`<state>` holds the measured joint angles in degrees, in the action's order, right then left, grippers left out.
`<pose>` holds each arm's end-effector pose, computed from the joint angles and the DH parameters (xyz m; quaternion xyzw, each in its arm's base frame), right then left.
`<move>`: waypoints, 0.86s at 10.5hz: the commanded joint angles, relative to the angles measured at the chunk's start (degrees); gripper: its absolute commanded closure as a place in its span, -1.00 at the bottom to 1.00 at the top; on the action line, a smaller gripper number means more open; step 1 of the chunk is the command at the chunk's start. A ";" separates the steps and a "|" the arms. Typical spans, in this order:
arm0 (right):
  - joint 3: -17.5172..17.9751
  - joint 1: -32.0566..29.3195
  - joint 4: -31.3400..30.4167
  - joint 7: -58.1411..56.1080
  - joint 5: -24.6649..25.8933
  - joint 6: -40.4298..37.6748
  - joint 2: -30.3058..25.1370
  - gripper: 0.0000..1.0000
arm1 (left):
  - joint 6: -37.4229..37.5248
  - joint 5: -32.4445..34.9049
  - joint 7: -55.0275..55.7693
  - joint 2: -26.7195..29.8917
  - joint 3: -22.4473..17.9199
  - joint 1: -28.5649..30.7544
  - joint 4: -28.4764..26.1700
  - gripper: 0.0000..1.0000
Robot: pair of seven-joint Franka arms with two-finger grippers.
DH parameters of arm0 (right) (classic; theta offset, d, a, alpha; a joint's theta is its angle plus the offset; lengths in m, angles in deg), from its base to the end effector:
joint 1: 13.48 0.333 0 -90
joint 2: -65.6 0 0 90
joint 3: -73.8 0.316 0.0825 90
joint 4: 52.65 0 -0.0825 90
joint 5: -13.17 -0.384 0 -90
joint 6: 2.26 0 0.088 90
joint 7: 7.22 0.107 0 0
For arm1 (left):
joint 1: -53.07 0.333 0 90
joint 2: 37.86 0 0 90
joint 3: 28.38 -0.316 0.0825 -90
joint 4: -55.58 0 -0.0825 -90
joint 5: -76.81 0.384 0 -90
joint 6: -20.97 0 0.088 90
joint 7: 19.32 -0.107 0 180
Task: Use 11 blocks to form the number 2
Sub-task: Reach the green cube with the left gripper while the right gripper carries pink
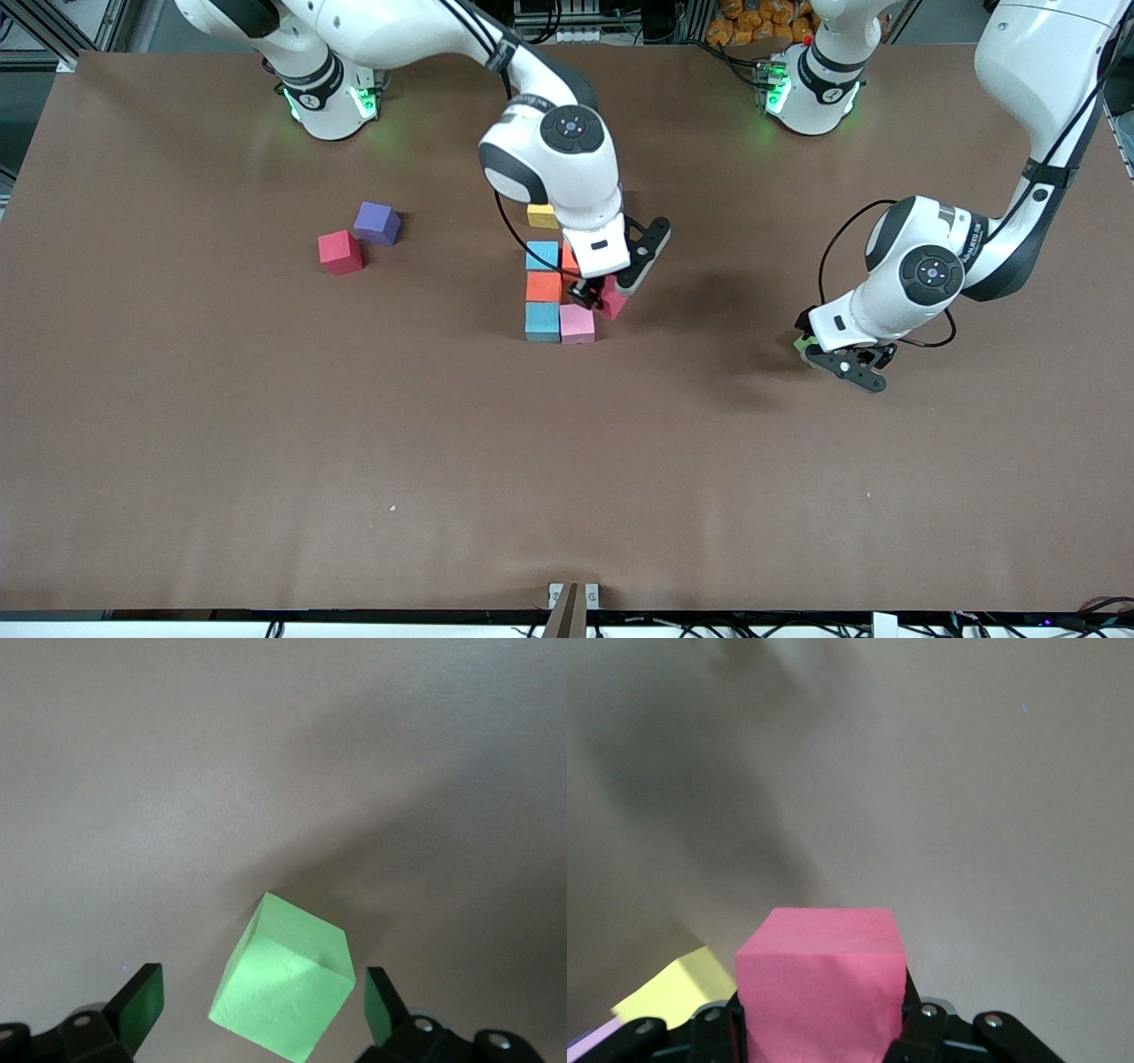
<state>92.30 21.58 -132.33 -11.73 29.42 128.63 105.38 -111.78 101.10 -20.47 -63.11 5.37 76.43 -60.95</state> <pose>0.4921 0.5641 0.3374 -0.8516 -0.5103 -0.1158 0.0311 0.5829 -0.0910 0.2542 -0.9723 0.2303 0.0243 0.0317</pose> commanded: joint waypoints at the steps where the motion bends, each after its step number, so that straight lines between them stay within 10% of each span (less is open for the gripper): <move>1: -0.84 1.76 5.84 -7.59 0.45 2.70 6.43 0.60 | -0.40 -1.52 10.93 2.40 1.06 0.99 -2.47 -1.00; 9: -5.31 6.34 9.02 -27.57 0.19 5.60 13.92 0.59 | -0.40 -1.52 47.53 2.31 1.85 3.01 -3.70 -1.00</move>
<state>87.79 27.58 -125.18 -37.81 29.43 133.46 117.15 -111.76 100.69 22.87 -62.94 6.30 78.71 -62.69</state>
